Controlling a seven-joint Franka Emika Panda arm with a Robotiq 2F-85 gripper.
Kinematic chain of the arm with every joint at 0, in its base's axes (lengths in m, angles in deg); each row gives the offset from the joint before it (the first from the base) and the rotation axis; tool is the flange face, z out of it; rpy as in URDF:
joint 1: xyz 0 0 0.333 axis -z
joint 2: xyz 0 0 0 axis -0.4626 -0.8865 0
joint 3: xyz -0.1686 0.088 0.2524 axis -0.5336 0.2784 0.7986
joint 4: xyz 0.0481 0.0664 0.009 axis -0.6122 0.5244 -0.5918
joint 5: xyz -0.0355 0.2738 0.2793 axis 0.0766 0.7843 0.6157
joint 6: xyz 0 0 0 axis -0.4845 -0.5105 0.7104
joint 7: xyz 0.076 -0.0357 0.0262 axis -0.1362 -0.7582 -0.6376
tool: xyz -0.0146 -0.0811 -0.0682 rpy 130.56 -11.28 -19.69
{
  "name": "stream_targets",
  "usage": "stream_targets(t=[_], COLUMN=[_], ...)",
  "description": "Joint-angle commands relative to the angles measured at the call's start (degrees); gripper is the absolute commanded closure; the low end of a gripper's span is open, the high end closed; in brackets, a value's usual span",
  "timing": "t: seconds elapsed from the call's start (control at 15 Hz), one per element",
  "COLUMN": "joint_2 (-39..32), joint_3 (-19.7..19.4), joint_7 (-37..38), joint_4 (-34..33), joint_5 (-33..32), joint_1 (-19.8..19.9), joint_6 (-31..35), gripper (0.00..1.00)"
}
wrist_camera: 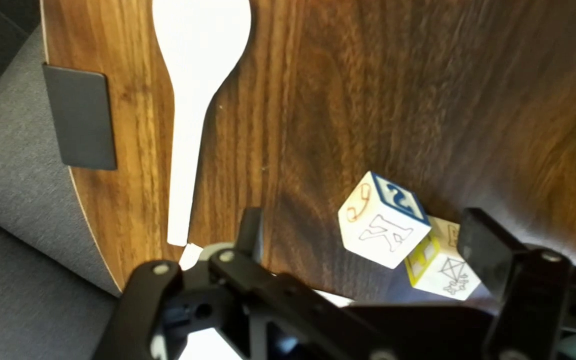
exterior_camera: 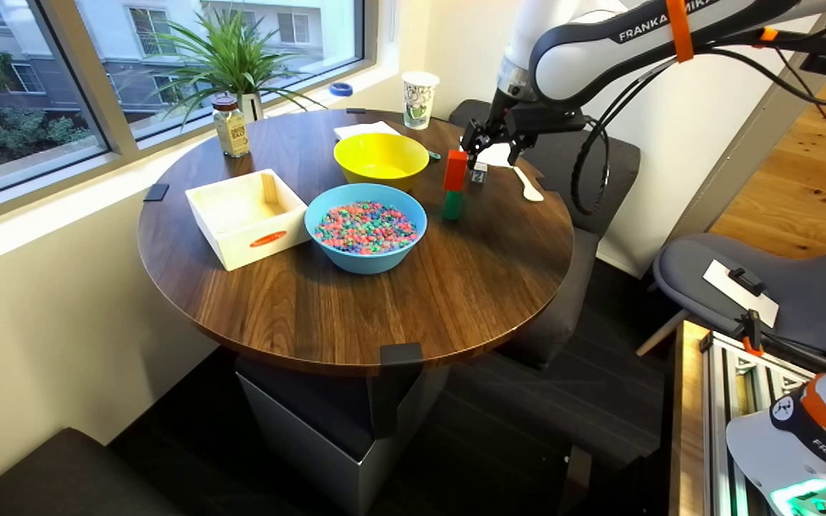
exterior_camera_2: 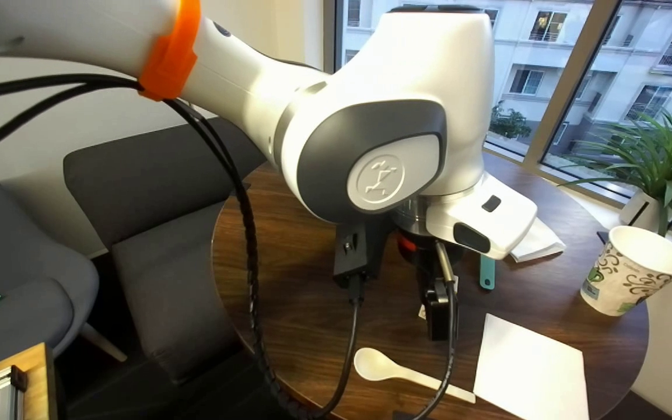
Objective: Stack up the objects one on top of the other
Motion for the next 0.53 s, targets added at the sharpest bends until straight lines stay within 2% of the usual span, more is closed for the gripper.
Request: stream_targets(t=[0.0, 0.47], joint_2=[-1.62, -2.44], joint_3=[-0.78, -0.78], joint_7=[-1.11, -1.3], joint_4=[-1.75, -2.36], joint_5=[0.63, 1.36], joint_1=[-0.75, -0.72], joint_6=[-0.95, -0.83], gripper=[0.01, 0.09])
